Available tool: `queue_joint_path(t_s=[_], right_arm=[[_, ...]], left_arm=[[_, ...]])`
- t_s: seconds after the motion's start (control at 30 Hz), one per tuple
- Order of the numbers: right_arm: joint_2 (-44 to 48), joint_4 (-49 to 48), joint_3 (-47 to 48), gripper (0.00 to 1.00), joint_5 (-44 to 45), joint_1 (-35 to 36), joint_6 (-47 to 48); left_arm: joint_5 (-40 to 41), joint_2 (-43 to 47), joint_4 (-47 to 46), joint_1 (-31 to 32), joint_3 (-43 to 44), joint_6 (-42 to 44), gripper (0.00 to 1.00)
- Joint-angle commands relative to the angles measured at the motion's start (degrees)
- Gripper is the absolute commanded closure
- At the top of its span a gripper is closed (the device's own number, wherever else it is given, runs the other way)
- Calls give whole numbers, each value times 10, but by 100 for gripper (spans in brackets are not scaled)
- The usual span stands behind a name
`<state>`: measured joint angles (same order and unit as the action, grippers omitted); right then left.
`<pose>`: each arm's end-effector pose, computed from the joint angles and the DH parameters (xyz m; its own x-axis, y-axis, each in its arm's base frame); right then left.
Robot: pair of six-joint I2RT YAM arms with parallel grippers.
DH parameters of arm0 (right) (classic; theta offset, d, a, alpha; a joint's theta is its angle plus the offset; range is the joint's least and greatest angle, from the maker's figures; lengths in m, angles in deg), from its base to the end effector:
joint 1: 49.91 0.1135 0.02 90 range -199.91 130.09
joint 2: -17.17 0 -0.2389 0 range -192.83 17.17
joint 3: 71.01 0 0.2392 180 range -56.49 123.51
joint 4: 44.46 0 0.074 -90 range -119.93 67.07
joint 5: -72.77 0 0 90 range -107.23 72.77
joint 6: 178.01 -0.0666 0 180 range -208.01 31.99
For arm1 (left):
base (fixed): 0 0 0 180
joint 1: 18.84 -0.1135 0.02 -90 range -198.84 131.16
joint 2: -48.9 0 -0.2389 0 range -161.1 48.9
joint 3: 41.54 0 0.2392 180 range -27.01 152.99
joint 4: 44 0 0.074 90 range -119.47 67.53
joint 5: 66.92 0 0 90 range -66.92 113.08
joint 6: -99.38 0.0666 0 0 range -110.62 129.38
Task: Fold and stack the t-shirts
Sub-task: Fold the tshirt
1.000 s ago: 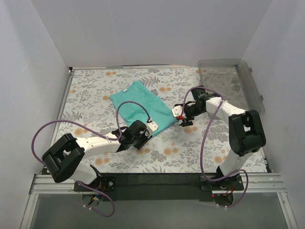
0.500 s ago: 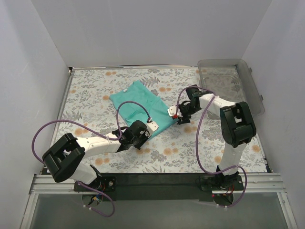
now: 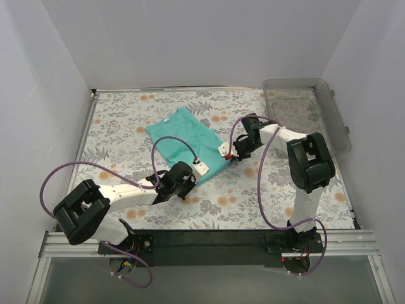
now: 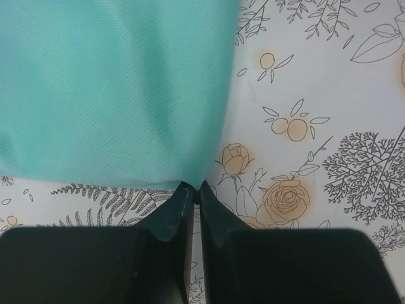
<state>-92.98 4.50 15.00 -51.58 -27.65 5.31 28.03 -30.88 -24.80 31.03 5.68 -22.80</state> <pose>0.3172 0.1704 0.1165 0.5151 -0.6798 -0.5221 -0.8571 -0.4025 -0.3215 0.1759 -0.1997 0.1096 -0.8158 0.1445 -0.5600 0.3460 0.8979 -0.2723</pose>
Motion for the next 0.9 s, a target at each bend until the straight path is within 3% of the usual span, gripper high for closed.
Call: queue_joint_path(t_s=[0.0,0.03,0.1,0.27,0.63,0.87], right_arm=[[-3,4,-7,89,30,3,1],[2,3,-13,95,30,3,1],[26,3,-43,99,34,2,5],[95,12,-104,99,34,3,-26],[325,88,-244,99,-28,3,-124],[392,114,-190,99,-49,2,-205]], left_arm=[[-15,26,-7,3,-13,5,94],[-19,30,-9,3,-15,8,95],[-28,40,-10,5,-17,13,97],[-49,83,-11,9,-31,36,100],[-198,186,28,33,-35,41,100],[-205,247,67,33,-19,53,100]])
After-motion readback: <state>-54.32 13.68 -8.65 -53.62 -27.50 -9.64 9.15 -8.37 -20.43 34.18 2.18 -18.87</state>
